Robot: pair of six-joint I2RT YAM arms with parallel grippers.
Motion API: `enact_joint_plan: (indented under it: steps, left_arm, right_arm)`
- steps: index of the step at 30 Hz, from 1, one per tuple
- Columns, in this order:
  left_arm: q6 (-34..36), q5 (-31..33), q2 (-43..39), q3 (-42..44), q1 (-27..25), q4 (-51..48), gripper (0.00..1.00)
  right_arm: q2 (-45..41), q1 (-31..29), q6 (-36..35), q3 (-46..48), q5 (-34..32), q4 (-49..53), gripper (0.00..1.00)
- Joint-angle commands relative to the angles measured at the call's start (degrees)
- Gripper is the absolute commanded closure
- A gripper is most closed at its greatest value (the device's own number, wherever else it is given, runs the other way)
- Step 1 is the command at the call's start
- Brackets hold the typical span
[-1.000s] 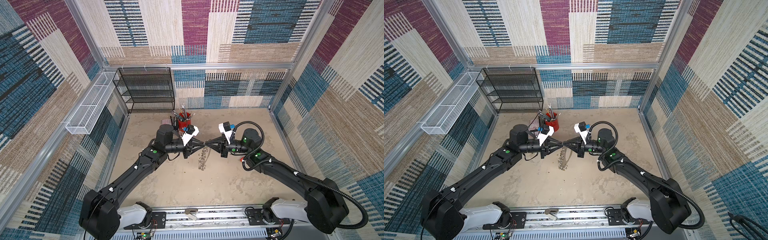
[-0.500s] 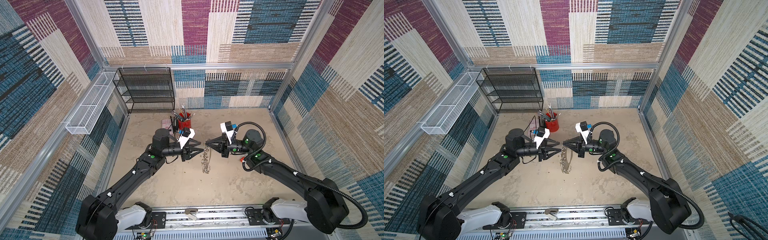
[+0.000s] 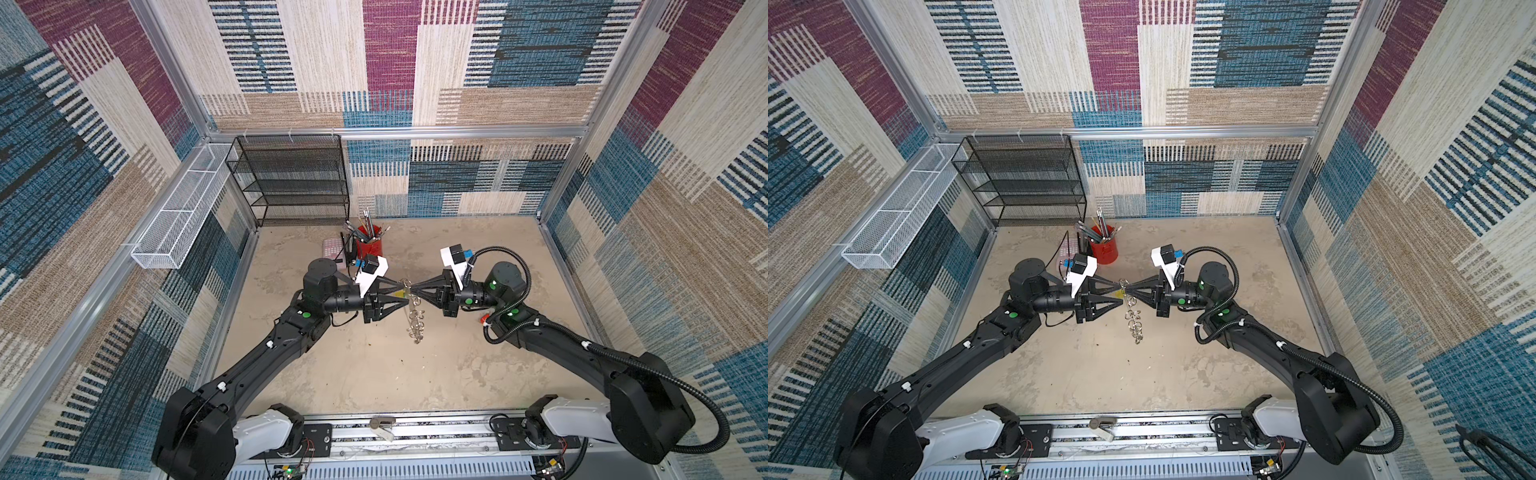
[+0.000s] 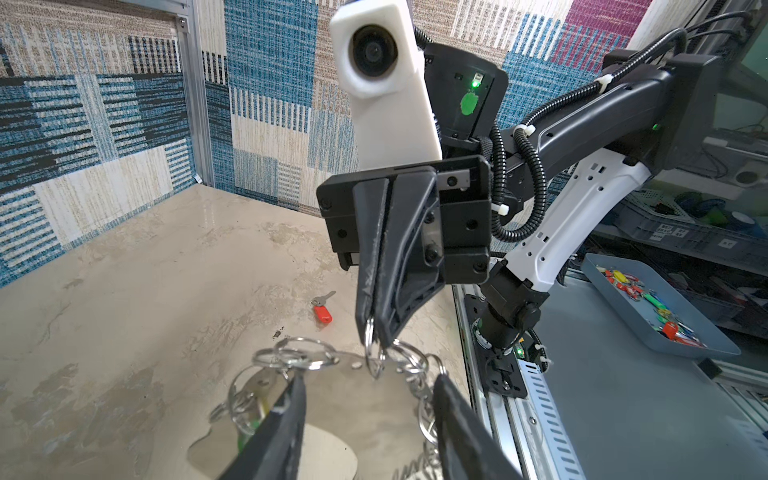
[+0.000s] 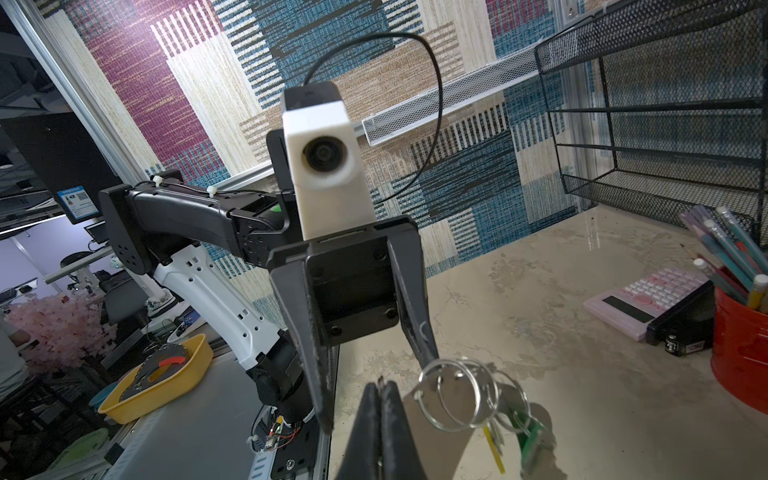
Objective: Put the keys on the keyring
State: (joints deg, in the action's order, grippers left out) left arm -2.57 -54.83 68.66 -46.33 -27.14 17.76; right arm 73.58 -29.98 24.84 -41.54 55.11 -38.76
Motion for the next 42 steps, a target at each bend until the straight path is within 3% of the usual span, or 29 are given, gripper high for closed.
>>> enact_joint_plan:
  steps: [1, 26, 34, 42]
  left_arm:
    - [-1.80, -1.50, 0.50, 0.10, 0.05, 3.57, 0.53]
    - [-7.49, -4.49, 4.55, -0.78, -0.02, 9.15, 0.81]
    - [-8.07, -3.88, 5.03, -1.47, -0.02, 8.26, 1.00]
    - [-9.88, -0.02, 8.19, -6.61, -0.80, 3.97, 1.00]
  right_arm:
    - [0.02, 0.01, 1.45, 0.23, 1.07, -4.21, 1.00]
    - [1.05, 0.00, 2.47, 0.94, 1.27, -5.80, 1.00]
    - [1.17, 0.01, 2.03, 0.95, 1.13, -5.75, 1.00]
    - [-0.14, 0.97, 0.11, 1.26, 0.37, -5.18, 1.00]
